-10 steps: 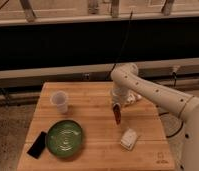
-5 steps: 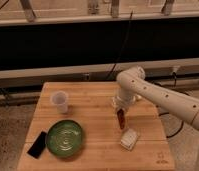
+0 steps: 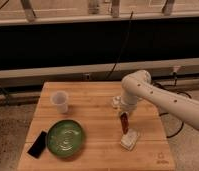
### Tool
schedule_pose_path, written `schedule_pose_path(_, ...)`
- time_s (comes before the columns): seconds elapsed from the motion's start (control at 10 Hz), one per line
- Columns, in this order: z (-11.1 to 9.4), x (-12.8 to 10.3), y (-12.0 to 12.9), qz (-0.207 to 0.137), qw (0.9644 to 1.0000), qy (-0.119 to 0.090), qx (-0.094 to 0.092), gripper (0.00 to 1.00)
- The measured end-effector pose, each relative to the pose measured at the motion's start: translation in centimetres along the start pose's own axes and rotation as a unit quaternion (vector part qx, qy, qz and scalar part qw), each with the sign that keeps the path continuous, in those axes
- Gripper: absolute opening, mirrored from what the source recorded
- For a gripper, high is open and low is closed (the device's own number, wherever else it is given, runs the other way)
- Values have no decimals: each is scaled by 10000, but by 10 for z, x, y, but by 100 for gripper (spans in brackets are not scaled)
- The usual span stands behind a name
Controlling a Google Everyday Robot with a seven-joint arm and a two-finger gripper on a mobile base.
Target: Place the pepper on the white sponge
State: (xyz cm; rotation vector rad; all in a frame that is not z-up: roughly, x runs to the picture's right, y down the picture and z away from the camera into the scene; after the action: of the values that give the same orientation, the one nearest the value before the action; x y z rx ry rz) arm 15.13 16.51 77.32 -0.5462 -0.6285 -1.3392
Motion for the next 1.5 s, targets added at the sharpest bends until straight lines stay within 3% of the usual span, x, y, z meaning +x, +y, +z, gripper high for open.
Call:
schedule_pose_path(0.7, 10, -51, 17, -279, 9995, -68, -96, 0)
schedule_pose_path(0.9, 16, -55, 19, -547, 9984, -78, -122, 0)
schedule_pose_path(1.5, 23, -61, 17, -802, 9966, -108, -175, 0)
